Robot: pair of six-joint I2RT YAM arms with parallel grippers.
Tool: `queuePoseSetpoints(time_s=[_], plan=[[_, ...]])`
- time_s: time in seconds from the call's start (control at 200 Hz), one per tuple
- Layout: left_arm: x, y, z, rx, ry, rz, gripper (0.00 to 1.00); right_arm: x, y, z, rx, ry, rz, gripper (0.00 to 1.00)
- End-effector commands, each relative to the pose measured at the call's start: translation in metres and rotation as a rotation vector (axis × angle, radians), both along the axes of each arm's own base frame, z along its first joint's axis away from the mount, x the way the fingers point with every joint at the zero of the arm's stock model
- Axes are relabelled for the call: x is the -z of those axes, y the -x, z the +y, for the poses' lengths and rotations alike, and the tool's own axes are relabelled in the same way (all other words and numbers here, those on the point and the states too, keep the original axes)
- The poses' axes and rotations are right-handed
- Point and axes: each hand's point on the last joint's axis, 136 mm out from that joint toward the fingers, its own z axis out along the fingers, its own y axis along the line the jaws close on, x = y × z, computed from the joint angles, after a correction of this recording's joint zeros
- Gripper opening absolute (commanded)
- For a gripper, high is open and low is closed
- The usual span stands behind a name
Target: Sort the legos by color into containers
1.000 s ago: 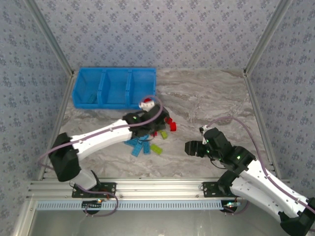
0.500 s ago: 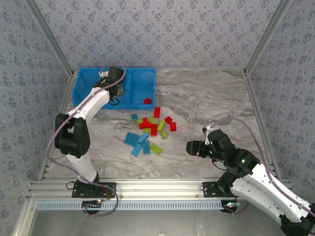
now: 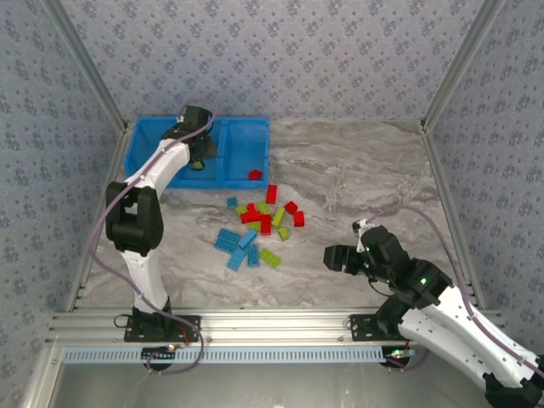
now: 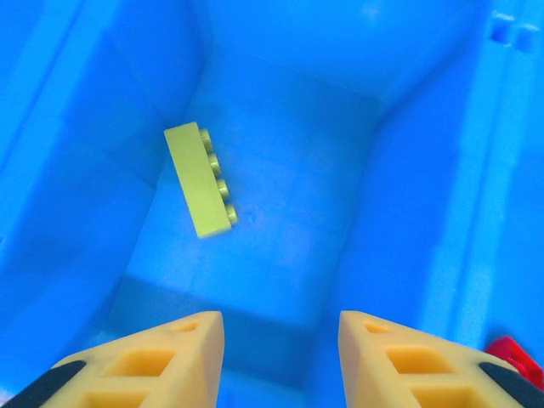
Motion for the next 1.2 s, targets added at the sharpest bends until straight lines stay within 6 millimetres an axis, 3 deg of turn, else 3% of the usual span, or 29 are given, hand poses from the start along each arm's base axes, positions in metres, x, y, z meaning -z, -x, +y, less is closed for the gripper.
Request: queuePoseSetpoints(time_s=[0.0,0.105,0.195,0.32,0.445,0.585,0.655,0.75,0.834,0.944,1.034,1.109,1.199], plan=[[-0.083,0.045,-0.023,0.064,0.098,-0.146,0.39,-0.012,-0.021,0.009,0.026,-0.010,-0.053,0.75],[-0.130,0.102,-0.061,0.228,0.083,-0.263,0.39,-0.013,-0.042,0.024,0.006,0.048,-0.053,0.75],[-0.154,0.155,-0.095,0.435,0.003,-0.321,0.39,-0.005,-0.059,0.040,-0.019,0.088,-0.022,0.75],[-0.160,0.216,-0.127,0.734,-0.076,-0.374,0.41,0.012,-0.085,0.058,-0.054,0.135,-0.017,0.75],[-0.138,0.262,-0.146,1.062,-0.116,-0.431,0.47,0.035,-0.112,0.066,-0.047,0.193,0.015,0.75],[-0.095,0.286,-0.151,1.324,-0.257,-0.430,0.54,0.064,-0.140,0.074,-0.052,0.261,0.081,0.74],[-0.075,0.291,-0.151,1.410,-0.332,-0.387,0.58,0.081,-0.151,0.078,-0.055,0.284,0.108,0.68],[-0.044,0.300,-0.150,1.517,-0.397,-0.322,0.72,0.103,-0.160,0.080,-0.053,0.317,0.141,0.57],[-0.027,0.306,-0.144,1.563,-0.450,-0.269,0.82,0.115,-0.163,0.085,-0.067,0.326,0.174,0.51],[-0.031,0.307,-0.142,1.553,-0.458,-0.289,0.86,0.118,-0.164,0.084,-0.069,0.345,0.175,0.37],[-0.041,0.302,-0.139,1.500,-0.464,-0.346,0.89,0.107,-0.165,0.077,-0.054,0.364,0.151,0.28],[-0.054,0.289,-0.135,1.384,-0.460,-0.400,0.90,0.082,-0.165,0.072,-0.041,0.361,0.100,0.26],[-0.089,0.261,-0.116,1.121,-0.453,-0.467,0.86,0.037,-0.167,0.067,-0.006,0.346,-0.019,0.23]])
